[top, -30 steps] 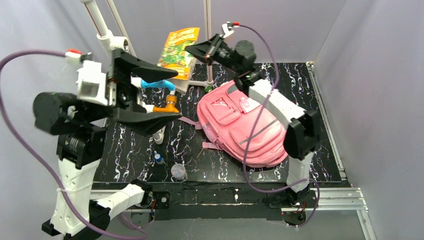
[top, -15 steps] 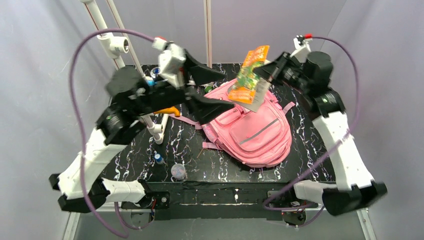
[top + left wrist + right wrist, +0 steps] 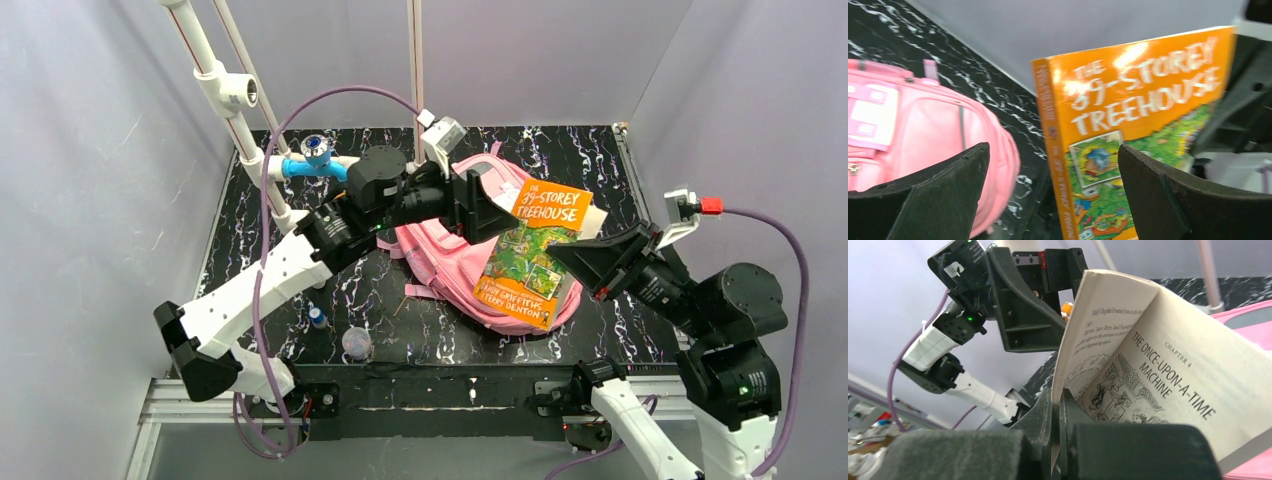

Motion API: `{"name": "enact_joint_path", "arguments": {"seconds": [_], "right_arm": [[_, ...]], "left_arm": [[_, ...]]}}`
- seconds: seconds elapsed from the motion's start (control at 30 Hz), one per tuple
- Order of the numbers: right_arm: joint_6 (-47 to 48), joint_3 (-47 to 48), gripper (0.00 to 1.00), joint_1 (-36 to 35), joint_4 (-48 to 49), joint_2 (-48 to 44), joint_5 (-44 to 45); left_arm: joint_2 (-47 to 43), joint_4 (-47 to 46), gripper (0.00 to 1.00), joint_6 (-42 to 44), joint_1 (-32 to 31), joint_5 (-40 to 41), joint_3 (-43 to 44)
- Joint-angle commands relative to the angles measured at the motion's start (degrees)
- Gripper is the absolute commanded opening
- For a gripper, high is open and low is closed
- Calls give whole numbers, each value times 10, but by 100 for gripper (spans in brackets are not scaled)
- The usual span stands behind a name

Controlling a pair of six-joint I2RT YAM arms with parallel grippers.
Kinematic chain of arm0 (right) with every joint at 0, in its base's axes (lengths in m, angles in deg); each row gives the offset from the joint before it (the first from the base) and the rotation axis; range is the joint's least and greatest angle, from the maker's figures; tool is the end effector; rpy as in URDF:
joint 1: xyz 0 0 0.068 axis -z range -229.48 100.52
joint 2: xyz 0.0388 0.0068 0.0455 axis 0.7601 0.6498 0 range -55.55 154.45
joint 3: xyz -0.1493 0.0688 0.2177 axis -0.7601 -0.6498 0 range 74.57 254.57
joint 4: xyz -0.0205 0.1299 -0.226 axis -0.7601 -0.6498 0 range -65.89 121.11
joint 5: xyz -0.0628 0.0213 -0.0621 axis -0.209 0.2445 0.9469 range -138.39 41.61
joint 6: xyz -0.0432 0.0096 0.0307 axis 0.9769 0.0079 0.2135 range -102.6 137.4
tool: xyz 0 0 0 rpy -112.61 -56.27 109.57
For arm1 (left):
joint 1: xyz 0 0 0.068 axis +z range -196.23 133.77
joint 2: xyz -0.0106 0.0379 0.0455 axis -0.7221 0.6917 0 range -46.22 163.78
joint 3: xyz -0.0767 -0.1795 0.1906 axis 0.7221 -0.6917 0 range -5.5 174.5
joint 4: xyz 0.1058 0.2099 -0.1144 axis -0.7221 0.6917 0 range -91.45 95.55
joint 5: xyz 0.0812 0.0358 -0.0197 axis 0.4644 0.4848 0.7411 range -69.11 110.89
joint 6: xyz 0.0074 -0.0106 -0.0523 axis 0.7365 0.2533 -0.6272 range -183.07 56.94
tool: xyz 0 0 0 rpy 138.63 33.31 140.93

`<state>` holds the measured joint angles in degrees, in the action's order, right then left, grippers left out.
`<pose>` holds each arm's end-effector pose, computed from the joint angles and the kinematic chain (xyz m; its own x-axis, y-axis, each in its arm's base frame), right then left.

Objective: Pack the student bag
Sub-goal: Pick up the book from the center of the board.

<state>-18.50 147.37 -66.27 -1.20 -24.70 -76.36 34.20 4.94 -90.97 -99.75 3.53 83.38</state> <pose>0.0329 0.0274 0.4749 -0.2795 0.4565 -0.8447 -0.6592 0.5484 0.5145 0.1802 -0.2616 0.4730 -0.4232 -0.1790 -0.8882 0.8449 0.2761 -0.4582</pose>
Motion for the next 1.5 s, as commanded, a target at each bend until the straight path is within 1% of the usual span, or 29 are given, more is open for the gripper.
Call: {"name": "enact_joint_path", "arguments": {"seconds": [0.0,0.07,0.2,0.3,0.4,0.5,0.63,0.67,0.7,0.8,0.87,0.9,1.0,1.03,1.1,1.13,1.17,1.23,1.27,1.3,1.33,1.37,1.4,1.43,1.47], "right_arm": [[-65,-20,1,-1,135,7,-58],[-88,-22,1,-1,163,10,-73],[-117,-25,1,-2,212,15,-87],[-151,-30,1,-2,261,18,-98],[-188,-42,1,-2,316,27,-113],[-199,-40,1,-2,344,33,-120],[-215,-34,1,-2,360,36,-130],[-222,-37,1,-2,371,36,-132],[-232,-44,1,-2,386,36,-133],[-254,-63,1,-2,433,41,-137],[-261,-77,1,-2,457,45,-135],[-269,-87,1,-2,474,46,-134],[-290,-122,1,-2,526,48,-132],[-294,-132,1,-2,540,48,-132],[-299,-145,1,-2,558,48,-132],[-300,-150,1,-2,561,49,-133],[-301,-153,1,-2,561,50,-135],[-286,-154,1,-2,530,47,-138],[-267,-149,1,-2,485,44,-131],[-234,-137,1,-2,419,44,-123],[-193,-108,1,-2,330,49,-109],[-145,-85,10,-2,212,60,-92],[-84,-32,26,-2,103,81,-74],[-29,19,42,-2,-12,101,-53],[14,53,59,-2,-79,118,-46]], "left_arm": [[-86,-68,99,-100,4,-77,-49],[-109,-95,99,-140,10,-100,-79],[-116,-97,99,-201,19,-166,-98],[-126,-96,99,-214,20,-184,-108],[-129,-94,99,-208,21,-187,-108],[-135,-71,99,-184,21,-152,-103],[-161,-27,99,-143,23,-46,-106],[-163,-32,99,-146,26,-46,-113],[-160,-53,99,-170,32,-67,-120],[-128,-162,99,-246,37,-210,-128],[-111,-249,93,-296,37,-285,-134],[-111,-283,92,-314,37,-300,-141],[-122,-328,88,-331,37,-308,-151],[-126,-330,84,-330,36,-311,-152],[-126,-331,74,-326,37,-317,-150],[-126,-331,66,-328,37,-319,-150],[-126,-331,55,-327,39,-321,-150],[-132,-330,32,-321,49,-318,-156],[-137,-330,26,-318,55,-312,-164],[-141,-331,19,-315,61,-307,-172],[-146,-331,9,-309,69,-304,-178],[-149,-331,6,-308,77,-302,-184],[-151,-330,0,-313,85,-302,-186],[-150,-330,0,-319,90,-306,-186],[-146,-331,0,-323,94,-312,-183]]}}
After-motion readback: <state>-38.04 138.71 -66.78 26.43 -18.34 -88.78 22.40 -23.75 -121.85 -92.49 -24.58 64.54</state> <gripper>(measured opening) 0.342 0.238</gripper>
